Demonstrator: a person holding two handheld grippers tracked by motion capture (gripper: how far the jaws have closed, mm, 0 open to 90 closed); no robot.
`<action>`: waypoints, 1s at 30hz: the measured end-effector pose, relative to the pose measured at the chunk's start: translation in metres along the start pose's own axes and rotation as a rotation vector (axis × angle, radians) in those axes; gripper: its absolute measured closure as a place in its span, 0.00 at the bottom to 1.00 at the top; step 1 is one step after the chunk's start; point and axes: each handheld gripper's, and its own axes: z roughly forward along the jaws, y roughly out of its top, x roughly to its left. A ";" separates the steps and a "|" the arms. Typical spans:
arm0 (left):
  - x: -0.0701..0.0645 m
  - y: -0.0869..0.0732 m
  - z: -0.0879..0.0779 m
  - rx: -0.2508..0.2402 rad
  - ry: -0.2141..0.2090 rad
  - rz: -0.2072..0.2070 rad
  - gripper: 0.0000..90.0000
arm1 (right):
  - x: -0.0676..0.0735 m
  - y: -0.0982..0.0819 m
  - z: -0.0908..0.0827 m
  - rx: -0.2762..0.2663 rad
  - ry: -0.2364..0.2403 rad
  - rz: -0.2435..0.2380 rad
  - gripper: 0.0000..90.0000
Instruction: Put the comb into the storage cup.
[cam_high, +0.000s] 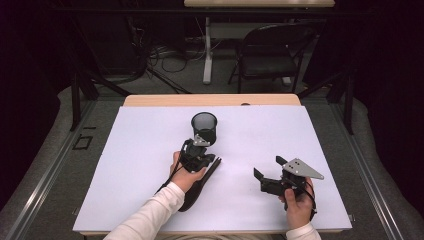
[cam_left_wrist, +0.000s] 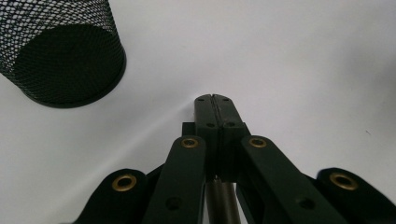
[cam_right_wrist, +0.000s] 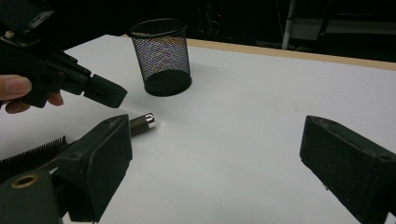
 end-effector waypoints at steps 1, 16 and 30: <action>0.000 -0.001 0.001 -0.004 0.005 0.000 1.00 | 0.000 0.000 0.000 -0.001 0.000 -0.001 0.10; -0.007 -0.004 0.013 0.048 -0.029 0.016 1.00 | 0.000 0.000 0.000 -0.001 0.002 -0.001 0.10; -0.010 -0.006 0.021 0.078 -0.026 0.025 1.00 | 0.000 0.000 0.000 0.001 0.005 0.001 0.11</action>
